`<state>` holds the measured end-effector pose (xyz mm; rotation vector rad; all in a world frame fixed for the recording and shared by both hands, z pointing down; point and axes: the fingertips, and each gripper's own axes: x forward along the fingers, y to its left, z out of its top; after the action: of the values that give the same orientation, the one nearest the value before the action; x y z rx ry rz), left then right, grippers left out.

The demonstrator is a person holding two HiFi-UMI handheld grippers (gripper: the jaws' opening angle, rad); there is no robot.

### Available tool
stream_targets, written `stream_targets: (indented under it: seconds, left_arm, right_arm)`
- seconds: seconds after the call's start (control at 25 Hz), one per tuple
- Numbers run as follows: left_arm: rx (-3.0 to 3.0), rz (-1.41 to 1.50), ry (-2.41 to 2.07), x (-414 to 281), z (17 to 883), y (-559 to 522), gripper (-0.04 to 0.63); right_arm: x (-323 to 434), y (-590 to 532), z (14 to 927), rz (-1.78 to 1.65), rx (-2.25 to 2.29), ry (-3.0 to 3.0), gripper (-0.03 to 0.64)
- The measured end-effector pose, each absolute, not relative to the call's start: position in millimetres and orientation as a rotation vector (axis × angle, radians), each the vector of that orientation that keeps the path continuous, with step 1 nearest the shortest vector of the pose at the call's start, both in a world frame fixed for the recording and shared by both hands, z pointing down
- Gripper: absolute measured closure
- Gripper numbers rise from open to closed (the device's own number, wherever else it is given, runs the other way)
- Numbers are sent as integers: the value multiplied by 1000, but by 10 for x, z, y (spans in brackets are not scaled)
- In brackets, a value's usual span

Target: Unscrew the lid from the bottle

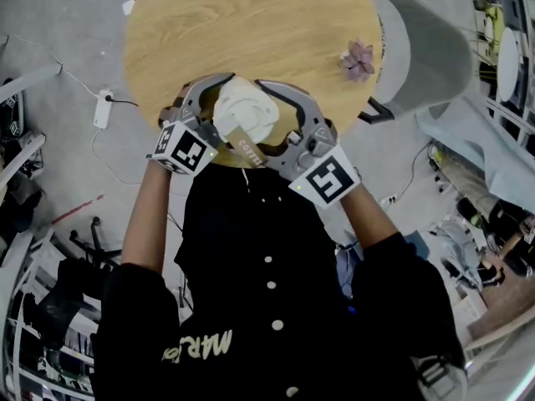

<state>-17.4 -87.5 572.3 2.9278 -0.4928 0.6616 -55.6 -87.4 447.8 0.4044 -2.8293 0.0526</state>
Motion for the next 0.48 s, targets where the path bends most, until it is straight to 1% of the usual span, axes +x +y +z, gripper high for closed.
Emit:
stream_targets:
  seconds: [0.28, 0.36, 0.48]
  left_arm:
    - [2934, 659, -492, -135, 5707, -883, 241]
    - [2934, 660, -493, -135, 5718, -871, 241]
    - [2933, 662, -491, -172, 5732, -868, 241]
  right_arm:
    - [-531, -786, 4475, -30, -241, -2802, 176]
    - [-523, -764, 4492, -40, -320, -2771, 175]
    - [-560, -764, 4506, -34, -315, -2774, 175]
